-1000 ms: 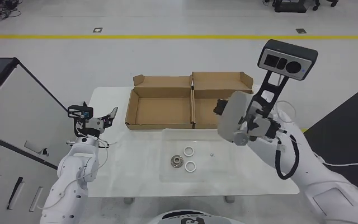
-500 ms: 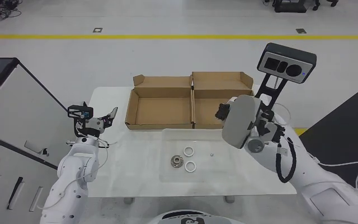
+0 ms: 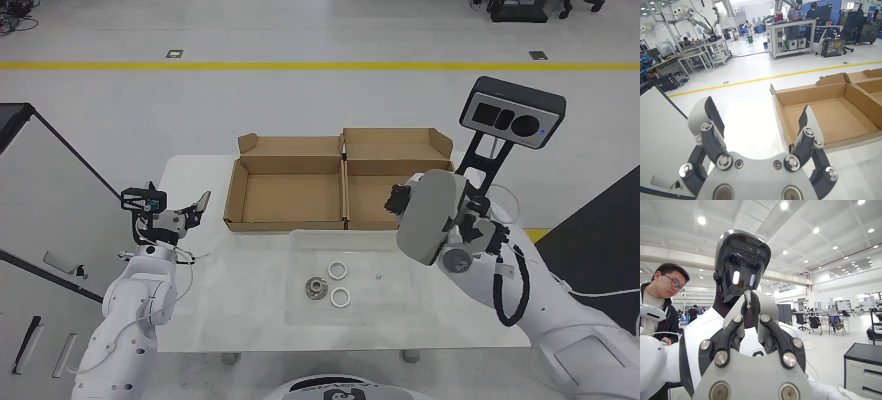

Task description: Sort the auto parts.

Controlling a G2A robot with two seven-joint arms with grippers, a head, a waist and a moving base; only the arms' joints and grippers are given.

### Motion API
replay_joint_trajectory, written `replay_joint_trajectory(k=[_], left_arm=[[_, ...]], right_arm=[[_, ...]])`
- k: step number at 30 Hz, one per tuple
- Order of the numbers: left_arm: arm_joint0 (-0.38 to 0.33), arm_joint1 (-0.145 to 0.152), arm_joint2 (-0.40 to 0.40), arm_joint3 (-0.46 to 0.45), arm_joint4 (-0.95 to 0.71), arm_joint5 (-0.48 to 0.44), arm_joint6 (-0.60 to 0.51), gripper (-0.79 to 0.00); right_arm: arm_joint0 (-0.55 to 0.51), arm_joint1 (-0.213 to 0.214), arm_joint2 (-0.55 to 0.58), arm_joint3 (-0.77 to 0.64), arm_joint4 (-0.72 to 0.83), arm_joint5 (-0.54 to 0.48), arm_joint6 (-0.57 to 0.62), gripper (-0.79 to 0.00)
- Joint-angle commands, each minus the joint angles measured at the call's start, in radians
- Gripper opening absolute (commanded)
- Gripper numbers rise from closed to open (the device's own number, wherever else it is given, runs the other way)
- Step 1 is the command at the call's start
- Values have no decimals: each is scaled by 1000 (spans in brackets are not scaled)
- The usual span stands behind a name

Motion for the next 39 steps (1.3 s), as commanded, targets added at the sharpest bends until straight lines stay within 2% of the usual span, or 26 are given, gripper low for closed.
replay_joint_trajectory(k=[1,5,10,18,24,27,31,35,39], left_arm=[[0,0,0,0,0,0,0,0],[0,0,0,0,0,0,0,0],[0,0,0,0,0,0,0,0],[0,0,0,0,0,0,0,0],[0,0,0,0,0,0,0,0],[0,0,0,0,0,0,0,0],[0,0,0,0,0,0,0,0],[0,0,0,0,0,0,0,0],[0,0,0,0,0,0,0,0]], right_arm=[[0,0,0,0,0,0,0,-785],[-7,0,8,5,-19,21,-10,-785],[-74,12,107,17,-126,88,-40,-785],[-233,52,344,39,-190,184,1,-785],[-291,87,552,100,-250,348,126,-785],[-257,102,627,140,-290,452,211,-785],[-174,115,661,215,-392,543,303,-785],[-67,124,635,286,-557,606,395,-785],[9,125,570,368,-673,613,463,-785]])
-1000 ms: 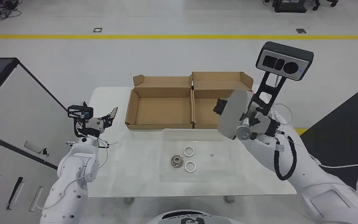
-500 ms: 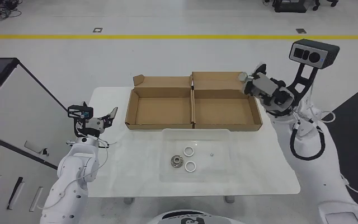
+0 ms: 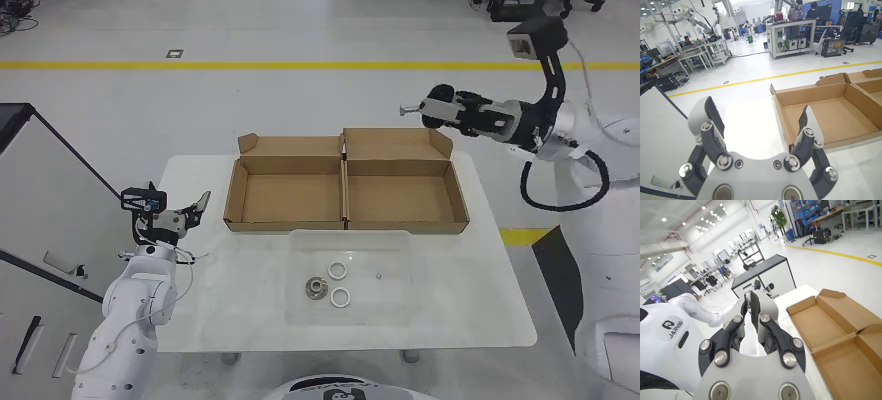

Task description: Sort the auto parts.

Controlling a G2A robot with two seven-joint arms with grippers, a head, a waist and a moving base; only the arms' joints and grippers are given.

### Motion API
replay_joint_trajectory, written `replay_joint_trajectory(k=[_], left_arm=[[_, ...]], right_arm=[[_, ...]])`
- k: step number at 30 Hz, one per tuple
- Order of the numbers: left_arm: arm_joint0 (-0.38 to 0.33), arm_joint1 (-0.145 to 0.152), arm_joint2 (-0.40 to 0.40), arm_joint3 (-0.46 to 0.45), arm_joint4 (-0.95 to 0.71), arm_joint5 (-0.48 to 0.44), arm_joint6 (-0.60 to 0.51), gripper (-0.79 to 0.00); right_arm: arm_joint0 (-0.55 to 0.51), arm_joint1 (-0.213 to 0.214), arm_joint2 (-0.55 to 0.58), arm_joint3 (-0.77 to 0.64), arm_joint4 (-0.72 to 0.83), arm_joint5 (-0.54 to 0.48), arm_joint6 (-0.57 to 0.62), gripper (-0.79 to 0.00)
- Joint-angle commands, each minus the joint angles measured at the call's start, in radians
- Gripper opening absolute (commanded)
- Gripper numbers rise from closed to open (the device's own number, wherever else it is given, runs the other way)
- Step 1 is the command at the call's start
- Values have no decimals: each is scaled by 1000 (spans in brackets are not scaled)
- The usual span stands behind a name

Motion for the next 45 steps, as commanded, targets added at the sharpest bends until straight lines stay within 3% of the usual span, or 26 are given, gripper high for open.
replay_joint_trajectory(k=[1,15,21,34,45], left_arm=[[0,0,0,0,0,0,0,0],[0,0,0,0,0,0,0,0],[0,0,0,0,0,0,0,0],[0,0,0,0,0,0,0,0],[0,0,0,0,0,0,0,0]], right_arm=[[23,-1,-35,45,-46,-2,21,-785],[46,15,-149,248,-394,-6,123,-785],[129,17,-217,346,-525,-59,176,-785],[386,20,-559,494,-618,-124,111,-785],[557,-13,-897,634,-671,-160,75,-785]])
